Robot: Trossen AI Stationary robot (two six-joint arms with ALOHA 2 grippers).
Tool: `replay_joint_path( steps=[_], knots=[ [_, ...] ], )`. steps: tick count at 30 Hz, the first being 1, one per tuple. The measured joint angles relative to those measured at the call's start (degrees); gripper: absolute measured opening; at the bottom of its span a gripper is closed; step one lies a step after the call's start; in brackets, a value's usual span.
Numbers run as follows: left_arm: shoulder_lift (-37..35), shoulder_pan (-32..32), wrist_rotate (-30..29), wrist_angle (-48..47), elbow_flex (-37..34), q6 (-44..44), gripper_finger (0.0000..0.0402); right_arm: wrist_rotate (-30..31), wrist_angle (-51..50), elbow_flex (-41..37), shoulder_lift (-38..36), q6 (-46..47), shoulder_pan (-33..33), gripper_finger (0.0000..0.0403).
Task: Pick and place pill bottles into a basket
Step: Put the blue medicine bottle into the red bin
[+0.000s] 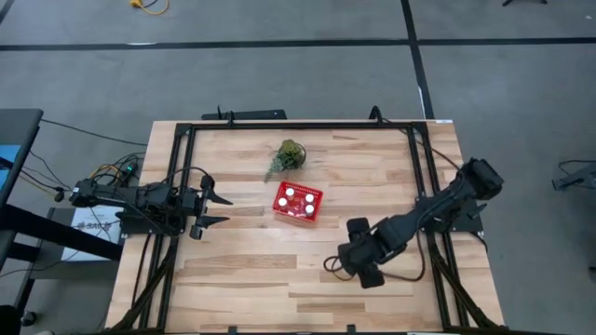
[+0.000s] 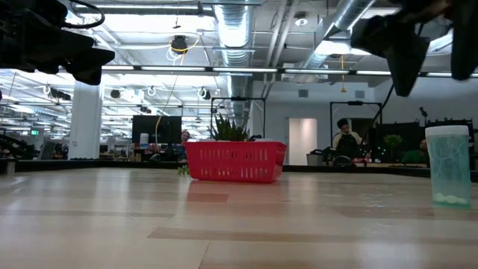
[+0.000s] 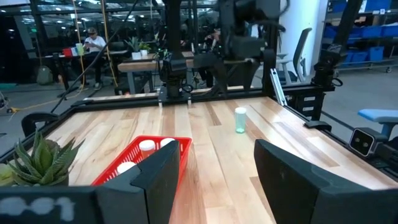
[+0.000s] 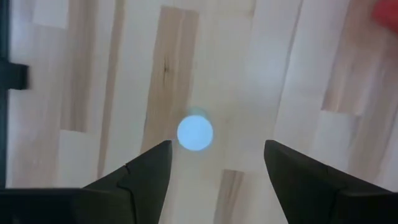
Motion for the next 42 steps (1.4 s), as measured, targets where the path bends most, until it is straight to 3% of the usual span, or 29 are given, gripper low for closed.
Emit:
replay_joint_path(
  steps=[9, 22, 42],
  knots=[
    [0.0, 0.0, 0.01, 0.01, 0.0, -0.15, 0.0199, 0.61, 1.34, -0.02, 5.85, 5.02, 3.13, 0.025],
    [0.02, 0.0, 0.01, 0.1, 0.0, 0.33, 0.0199, -0.14, 5.39, 0.12, 9.36, 5.06, 1.66, 0.0244],
    [0.04, 0.0, 0.0, 0.08, 0.0, 0.11, 0.0199, -1.72, 5.92, -3.08, 12.11, 4.45, 1.37, 0.0144]
  ],
)
